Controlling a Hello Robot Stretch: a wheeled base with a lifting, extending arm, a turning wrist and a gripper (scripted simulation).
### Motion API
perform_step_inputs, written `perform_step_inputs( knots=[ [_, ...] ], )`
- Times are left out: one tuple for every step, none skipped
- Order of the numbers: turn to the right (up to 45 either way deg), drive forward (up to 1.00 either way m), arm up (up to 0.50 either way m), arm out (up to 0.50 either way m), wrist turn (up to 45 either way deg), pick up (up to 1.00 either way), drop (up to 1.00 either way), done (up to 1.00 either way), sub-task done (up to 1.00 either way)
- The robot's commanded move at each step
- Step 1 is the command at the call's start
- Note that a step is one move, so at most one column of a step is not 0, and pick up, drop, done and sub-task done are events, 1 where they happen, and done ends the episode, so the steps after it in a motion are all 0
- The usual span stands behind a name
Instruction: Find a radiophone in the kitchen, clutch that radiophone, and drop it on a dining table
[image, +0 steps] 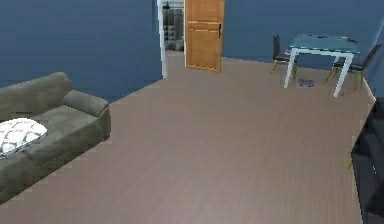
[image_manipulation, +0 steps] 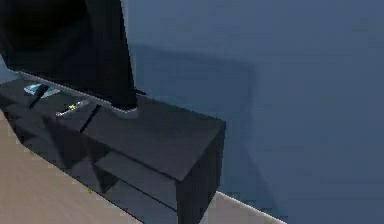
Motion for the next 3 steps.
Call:
perform_step_inputs(
  knots=[
    [0.0, 1.00, 0.00, 0.00, 0.0, 0.00, 0.00, 0.00, 0.00],
    [0.0, 1.00, 0.00, 0.00, 0.0, 0.00, 0.00, 0.00, 0.00],
    [0.0, 1.00, 0.00, 0.00, 0.0, 0.00, 0.00, 0.00, 0.00]
  ],
)
